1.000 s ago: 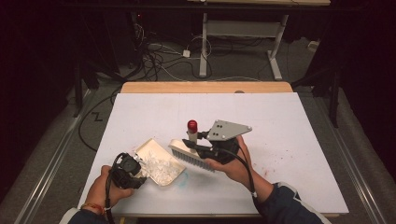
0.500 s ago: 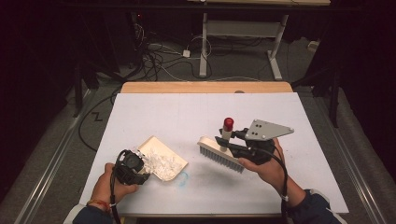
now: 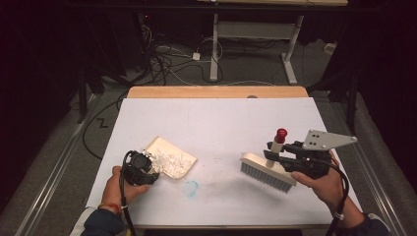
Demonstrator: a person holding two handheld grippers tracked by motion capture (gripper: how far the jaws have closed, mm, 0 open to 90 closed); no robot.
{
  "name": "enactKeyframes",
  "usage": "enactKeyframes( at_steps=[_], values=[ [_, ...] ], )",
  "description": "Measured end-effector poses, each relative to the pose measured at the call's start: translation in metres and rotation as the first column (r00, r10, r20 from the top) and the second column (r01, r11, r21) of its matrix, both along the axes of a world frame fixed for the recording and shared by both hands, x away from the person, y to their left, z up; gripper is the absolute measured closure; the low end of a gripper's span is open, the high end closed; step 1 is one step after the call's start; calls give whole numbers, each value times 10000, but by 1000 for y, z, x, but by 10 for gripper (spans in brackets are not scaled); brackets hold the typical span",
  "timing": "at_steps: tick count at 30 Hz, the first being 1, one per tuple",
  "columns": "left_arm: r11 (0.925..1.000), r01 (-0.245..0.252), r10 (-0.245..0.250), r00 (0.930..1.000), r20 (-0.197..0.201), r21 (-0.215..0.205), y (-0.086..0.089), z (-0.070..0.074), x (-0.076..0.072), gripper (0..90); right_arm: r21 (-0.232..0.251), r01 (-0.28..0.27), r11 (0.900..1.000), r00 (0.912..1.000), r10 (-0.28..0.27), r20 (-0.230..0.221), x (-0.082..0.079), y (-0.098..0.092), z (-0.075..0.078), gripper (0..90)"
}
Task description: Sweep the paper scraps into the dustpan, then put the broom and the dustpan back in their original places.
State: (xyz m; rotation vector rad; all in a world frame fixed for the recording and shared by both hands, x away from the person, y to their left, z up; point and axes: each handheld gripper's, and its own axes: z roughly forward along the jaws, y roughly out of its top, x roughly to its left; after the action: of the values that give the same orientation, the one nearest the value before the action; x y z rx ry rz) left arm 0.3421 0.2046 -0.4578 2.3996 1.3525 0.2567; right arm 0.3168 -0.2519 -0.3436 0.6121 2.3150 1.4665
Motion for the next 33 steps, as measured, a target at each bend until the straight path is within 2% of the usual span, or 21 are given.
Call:
enactKeyframes(
  at_steps=[4, 6, 8, 9, 10, 11, 14, 16, 18, 20, 23, 25, 28, 30, 33],
  values=[
    [9968, -798, 798, 9967, 171, 12, 6, -1, 6, 634, -92, -186, 9998, 9984, 181, -534, 0, -21, -4, 701],
    [9914, -1306, 1306, 9910, 300, 6, 11, -2, 10, 634, -21, -252, 9997, 9962, 250, -830, 1, -29, -7, 701],
    [9865, -1617, 1624, 9863, 286, -258, 15, -4, 11, 632, -72, -301, 9995, 9930, 291, -1140, 4, -35, -10, 701],
    [9840, -1748, 1760, 9837, 364, -338, 15, -5, 11, 619, -123, -273, 9995, 9919, 256, -1242, 6, -38, -11, 700],
    [9821, -1870, 1878, 9812, 457, -217, 14, -5, 11, 562, -341, -349, 9988, 9887, 295, -1467, 9, -39, -13, 699],
    [9792, -2025, 2029, 9778, 521, -114, 13, -5, 11, 515, -430, -314, 9986, 9888, 247, -1473, 10, -39, -14, 699],
    [9814, -1846, 1873, 9809, 518, -523, 8, -8, 5, 485, -431, -8, 9991, 9882, -59, -1533, 20, -43, -20, 695],
    [9836, -1786, 1800, 9807, 758, -242, 4, -8, -2, 475, -345, 624, 9975, 9863, -669, -1506, 28, -45, -22, 675],
    [9853, -1687, 1702, 9824, 770, -255, 1, -7, -8, 448, -320, 1064, 9938, 9841, -1099, -1394, 36, -46, -25, 649],
    [9882, -1464, 1496, 9855, 797, -451, -2, -7, -17, 430, -476, 1901, 9806, 9737, -1946, -1187, 44, -45, -28, 626],
    [9941, -965, 1010, 9899, 999, -490, -11, -8, -29, 430, -551, 2565, 9650, 9591, -2612, -1088, 60, -41, -34, 597],
    [9967, -764, 788, 9922, 970, -287, -16, -10, -34, 431, -663, 2817, 9572, 9512, -2877, -1115, 70, -37, -38, 579],
    [9988, -492, 496, 9911, 1238, -57, -21, -9, -38, 433, -1086, 3337, 9364, 9331, -3445, -1036, 88, -33, -45, 554],
    [9987, -494, 508, 9907, 1263, -135, -19, -9, -38, 417, -1390, 3621, 9217, 9199, -3775, -1063, 98, -31, -51, 535],
    [9991, -410, 420, 9889, 1426, -97, -14, -9, -39, 388, -1468, 3809, 9129, 9092, -3986, -1199, 108, -29, -57, 526]
  ],
)
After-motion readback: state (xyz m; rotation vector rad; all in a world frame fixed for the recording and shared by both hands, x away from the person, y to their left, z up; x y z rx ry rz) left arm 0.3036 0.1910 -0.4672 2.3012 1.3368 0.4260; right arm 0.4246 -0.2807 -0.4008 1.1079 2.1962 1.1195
